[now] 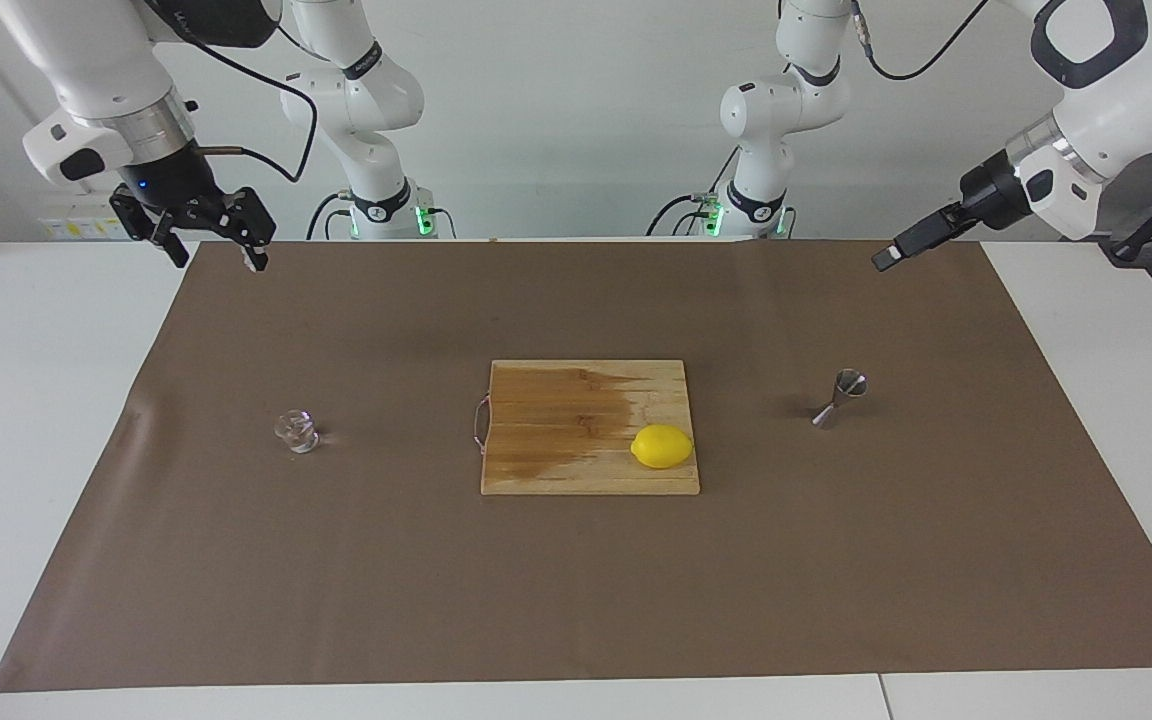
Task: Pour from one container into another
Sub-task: 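Open the left gripper at its rest position beside the metal cup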
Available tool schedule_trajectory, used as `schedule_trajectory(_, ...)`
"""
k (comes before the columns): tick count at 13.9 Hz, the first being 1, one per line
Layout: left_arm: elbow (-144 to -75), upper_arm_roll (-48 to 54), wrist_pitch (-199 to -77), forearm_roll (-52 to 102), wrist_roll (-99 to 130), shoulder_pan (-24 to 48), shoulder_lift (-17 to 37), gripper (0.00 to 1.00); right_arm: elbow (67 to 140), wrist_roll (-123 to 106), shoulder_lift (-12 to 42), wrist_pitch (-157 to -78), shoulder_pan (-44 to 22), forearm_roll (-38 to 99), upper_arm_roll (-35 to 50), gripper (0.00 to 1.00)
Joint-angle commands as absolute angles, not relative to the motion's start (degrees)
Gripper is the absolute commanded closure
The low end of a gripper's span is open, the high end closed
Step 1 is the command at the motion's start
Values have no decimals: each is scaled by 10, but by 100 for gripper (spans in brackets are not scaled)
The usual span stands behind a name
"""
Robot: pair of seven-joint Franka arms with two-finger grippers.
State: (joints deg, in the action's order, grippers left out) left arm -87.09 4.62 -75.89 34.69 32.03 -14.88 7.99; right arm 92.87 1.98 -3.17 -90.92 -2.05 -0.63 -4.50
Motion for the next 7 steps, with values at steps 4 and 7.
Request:
schedule_trajectory(4, -860, 56, -721, 463, 458, -208, 131, 0, 942, 19, -45, -910, -19, 2, -45, 0)
schedule_trajectory(7, -891, 54, -728, 510, 517, -221, 131, 0, 942, 19, -45, -910, -19, 2, -45, 0)
